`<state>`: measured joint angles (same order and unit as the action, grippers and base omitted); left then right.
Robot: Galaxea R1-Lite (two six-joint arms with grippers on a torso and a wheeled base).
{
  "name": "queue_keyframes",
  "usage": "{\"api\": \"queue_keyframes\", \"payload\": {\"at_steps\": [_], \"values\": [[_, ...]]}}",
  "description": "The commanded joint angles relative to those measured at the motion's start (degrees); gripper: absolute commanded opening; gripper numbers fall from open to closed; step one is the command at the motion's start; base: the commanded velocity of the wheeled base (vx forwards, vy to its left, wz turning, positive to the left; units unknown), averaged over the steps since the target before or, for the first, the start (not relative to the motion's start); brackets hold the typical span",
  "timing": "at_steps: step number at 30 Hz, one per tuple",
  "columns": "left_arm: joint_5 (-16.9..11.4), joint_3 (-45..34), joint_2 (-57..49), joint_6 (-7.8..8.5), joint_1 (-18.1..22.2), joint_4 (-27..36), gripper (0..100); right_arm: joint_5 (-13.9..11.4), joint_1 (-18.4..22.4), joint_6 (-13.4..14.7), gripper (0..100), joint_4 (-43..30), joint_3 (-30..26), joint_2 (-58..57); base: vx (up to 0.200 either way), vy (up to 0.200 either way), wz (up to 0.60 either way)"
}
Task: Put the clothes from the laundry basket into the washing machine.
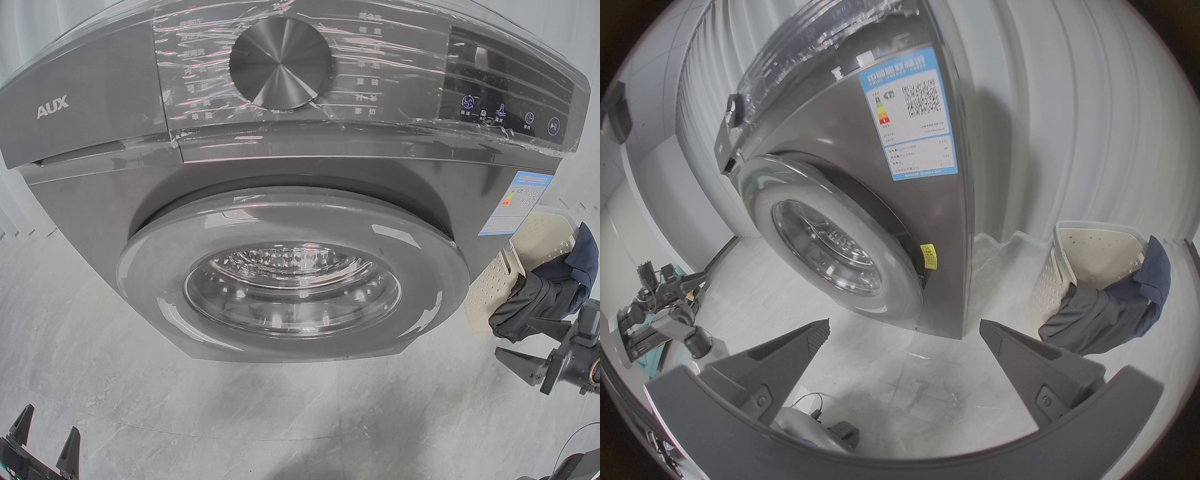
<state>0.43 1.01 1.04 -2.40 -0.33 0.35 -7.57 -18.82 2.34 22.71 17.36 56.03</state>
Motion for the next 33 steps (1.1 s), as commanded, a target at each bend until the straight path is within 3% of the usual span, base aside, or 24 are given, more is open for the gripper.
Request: {"api": "queue_keyframes", "payload": {"at_steps": [1,5,16,24,33], "values": [[0.0,-0.8,-0.9,-0.06,0.0,0.0,100,1.5,-2.8,1.3,100,2.8,4.0,10.2,0.000,0.000,0.00],[0.0,-0.8,-0.8,0.03,0.0,0.0,100,1.7,-5.4,3.7,100,3.0,6.5,12.7,0.000,0.000,0.00],[0.0,-0.8,-0.9,-0.06,0.0,0.0,100,1.6,-8.6,4.1,100,5.7,11.6,20.8,0.000,0.000,0.00],[0.0,-0.8,-0.8,-0.06,0.0,0.0,100,1.6,-9.0,3.4,100,12.4,13.1,26.9,0.000,0.000,0.00],[0.0,-0.8,-0.8,-0.06,0.0,0.0,100,0.5,-13.3,3.4,100,12.3,10.4,25.4,0.000,0.000,0.00]]}}
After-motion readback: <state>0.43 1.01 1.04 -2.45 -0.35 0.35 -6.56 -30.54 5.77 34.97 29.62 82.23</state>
